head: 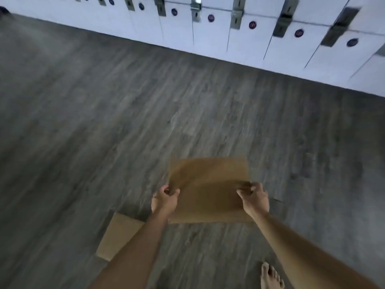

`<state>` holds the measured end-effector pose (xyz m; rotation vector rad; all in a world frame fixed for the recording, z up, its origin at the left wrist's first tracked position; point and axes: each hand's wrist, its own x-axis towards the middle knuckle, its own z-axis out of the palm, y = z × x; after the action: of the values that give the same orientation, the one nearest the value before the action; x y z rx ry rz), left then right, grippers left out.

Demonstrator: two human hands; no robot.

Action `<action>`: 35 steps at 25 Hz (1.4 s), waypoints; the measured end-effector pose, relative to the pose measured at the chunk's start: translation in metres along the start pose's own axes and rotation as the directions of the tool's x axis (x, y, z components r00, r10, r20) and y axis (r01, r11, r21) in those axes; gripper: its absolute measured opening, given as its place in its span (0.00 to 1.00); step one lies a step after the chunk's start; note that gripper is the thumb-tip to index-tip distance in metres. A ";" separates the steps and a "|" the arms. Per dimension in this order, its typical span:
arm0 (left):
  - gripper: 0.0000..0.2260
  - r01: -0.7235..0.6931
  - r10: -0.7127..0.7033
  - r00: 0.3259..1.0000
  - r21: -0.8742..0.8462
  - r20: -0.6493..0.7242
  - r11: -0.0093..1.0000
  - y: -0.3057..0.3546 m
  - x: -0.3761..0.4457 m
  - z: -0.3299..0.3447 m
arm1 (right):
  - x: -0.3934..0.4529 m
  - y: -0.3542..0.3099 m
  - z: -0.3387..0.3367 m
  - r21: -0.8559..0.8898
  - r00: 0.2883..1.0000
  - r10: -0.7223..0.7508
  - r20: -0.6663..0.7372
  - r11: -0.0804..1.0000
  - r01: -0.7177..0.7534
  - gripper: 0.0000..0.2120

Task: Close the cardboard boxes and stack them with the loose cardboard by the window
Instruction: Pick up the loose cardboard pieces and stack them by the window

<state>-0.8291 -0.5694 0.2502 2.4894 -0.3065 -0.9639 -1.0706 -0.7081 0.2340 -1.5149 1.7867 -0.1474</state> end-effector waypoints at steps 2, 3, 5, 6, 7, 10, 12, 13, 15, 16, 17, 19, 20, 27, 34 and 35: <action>0.24 -0.103 0.103 0.995 -0.036 -0.017 0.994 0.076 -0.039 -0.045 | -0.016 -0.056 -0.081 0.050 0.997 -0.013 -0.074 0.999 0.017 0.22; 0.23 -0.160 0.159 0.987 -0.062 -0.024 0.985 0.117 -0.061 -0.069 | -0.026 -0.086 -0.126 0.088 0.993 -0.021 -0.116 0.996 0.031 0.21; 0.22 -0.311 0.307 0.950 -0.109 -0.053 0.944 0.202 -0.110 -0.116 | -0.054 -0.141 -0.219 0.177 0.974 -0.045 -0.223 0.980 0.086 0.18; 0.21 -0.390 0.385 0.921 -0.124 -0.065 0.912 0.242 -0.137 -0.138 | -0.071 -0.164 -0.266 0.206 0.959 -0.056 -0.276 0.972 0.116 0.18; 0.21 -0.466 0.461 0.885 -0.131 -0.066 0.875 0.280 -0.166 -0.159 | -0.090 -0.183 -0.312 0.231 0.942 -0.057 -0.331 0.963 0.140 0.18; 0.23 -0.625 0.630 0.776 -0.155 -0.025 0.765 0.379 -0.254 -0.199 | -0.146 -0.211 -0.438 0.265 0.867 -0.060 -0.495 0.940 0.216 0.21; 0.23 -0.727 0.743 0.669 -0.184 0.024 0.661 0.439 -0.329 -0.206 | -0.188 -0.201 -0.526 0.270 0.786 -0.040 -0.617 0.927 0.259 0.23; 0.23 -0.777 0.796 0.604 -0.193 0.040 0.599 0.467 -0.368 -0.202 | -0.208 -0.191 -0.568 0.280 0.737 -0.014 -0.676 0.920 0.274 0.24; 0.22 -0.852 0.881 0.467 -0.232 0.071 0.470 0.518 -0.449 -0.180 | -0.243 -0.153 -0.644 0.300 0.637 0.060 -0.768 0.913 0.276 0.25; 0.21 -0.879 0.913 0.398 -0.248 0.087 0.407 0.540 -0.490 -0.162 | -0.260 -0.127 -0.678 0.316 0.593 0.105 -0.798 0.911 0.265 0.25; 0.21 -0.899 0.934 0.339 -0.257 0.108 0.356 0.558 -0.528 -0.142 | -0.275 -0.101 -0.708 0.339 0.559 0.151 -0.815 0.907 0.249 0.25; 0.21 -0.921 0.957 0.229 -0.281 0.176 0.272 0.584 -0.607 -0.091 | -0.305 -0.039 -0.762 0.389 0.477 0.250 -0.843 0.895 0.219 0.24; 0.21 -0.923 0.961 0.175 -0.302 0.215 0.236 0.592 -0.649 -0.058 | -0.322 -0.002 -0.789 0.407 0.430 0.291 -0.855 0.890 0.207 0.23; 0.22 -0.895 0.906 -0.110 -0.437 0.408 0.088 0.600 -0.914 0.137 | -0.433 0.228 -0.944 0.495 0.159 0.479 -0.863 0.865 0.083 0.22; 0.17 -0.865 0.829 -0.292 -0.502 0.477 -0.015 0.600 -1.070 0.258 | -0.495 0.364 -1.021 0.563 -0.002 0.563 -0.827 0.826 0.032 0.22; 0.17 -0.864 0.820 -0.305 -0.504 0.484 -0.024 0.601 -1.085 0.271 | -0.497 0.377 -1.027 0.569 -0.018 0.570 -0.822 0.822 0.026 0.22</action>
<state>-1.8324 -0.7950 0.9939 0.8615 -2.1233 -1.0038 -2.0015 -0.5530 0.9783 -0.4285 2.7865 -1.7208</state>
